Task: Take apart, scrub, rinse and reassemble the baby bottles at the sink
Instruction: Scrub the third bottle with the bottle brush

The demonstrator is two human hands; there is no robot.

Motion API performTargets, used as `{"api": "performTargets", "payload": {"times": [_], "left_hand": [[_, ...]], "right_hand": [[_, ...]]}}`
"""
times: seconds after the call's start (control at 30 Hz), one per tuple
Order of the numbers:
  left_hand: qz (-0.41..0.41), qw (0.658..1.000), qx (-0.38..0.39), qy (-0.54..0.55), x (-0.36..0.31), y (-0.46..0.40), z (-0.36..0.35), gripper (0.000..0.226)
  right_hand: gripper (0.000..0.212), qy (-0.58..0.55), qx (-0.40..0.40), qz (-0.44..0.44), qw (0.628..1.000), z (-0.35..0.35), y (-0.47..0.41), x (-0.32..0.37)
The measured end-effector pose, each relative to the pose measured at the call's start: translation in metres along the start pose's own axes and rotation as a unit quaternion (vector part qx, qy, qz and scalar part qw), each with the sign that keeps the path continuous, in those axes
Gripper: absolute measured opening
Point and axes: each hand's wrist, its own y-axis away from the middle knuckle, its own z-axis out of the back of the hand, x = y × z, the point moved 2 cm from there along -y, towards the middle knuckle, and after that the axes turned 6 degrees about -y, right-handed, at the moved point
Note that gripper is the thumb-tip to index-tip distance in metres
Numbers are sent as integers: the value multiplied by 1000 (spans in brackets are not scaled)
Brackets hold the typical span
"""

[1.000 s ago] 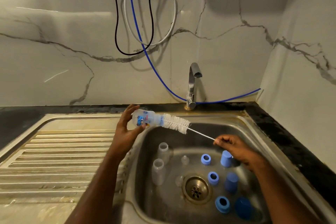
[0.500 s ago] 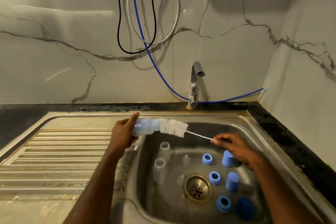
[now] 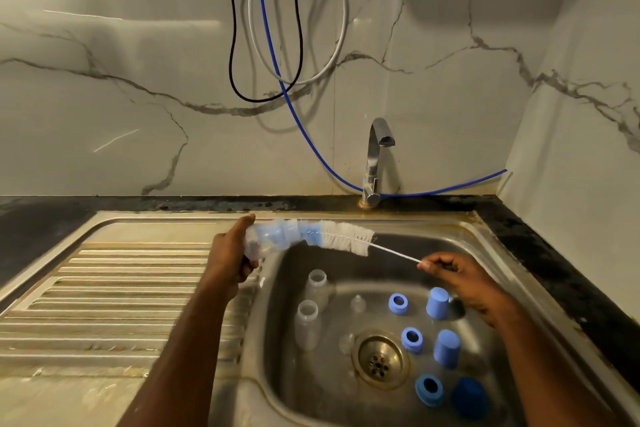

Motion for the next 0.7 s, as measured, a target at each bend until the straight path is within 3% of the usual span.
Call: {"api": "performTargets", "payload": {"times": [0.17, 0.27, 0.37, 0.47, 0.57, 0.7], "left_hand": [[-19, 998, 49, -28, 3, 12, -17, 51], [-90, 994, 25, -54, 2, 8, -17, 37], [-157, 985, 52, -41, -1, 10, -12, 29], [-194, 973, 114, -50, -2, 12, -13, 34], [-239, 955, 112, -135, -1, 11, -16, 50], [-192, 976, 93, -52, -2, 14, -10, 37]], "right_hand": [[8, 31, 24, 4, 999, -21, -2, -6], [9, 46, 29, 0, 999, -17, -6, -9], [10, 55, 27, -16, 998, -13, -6, -10], [11, 50, 6, -21, 999, -10, -6, -10], [10, 44, -8, -22, 999, -8, -6, -9], [8, 18, -52, -8, 998, 4, -3, -4]]}}
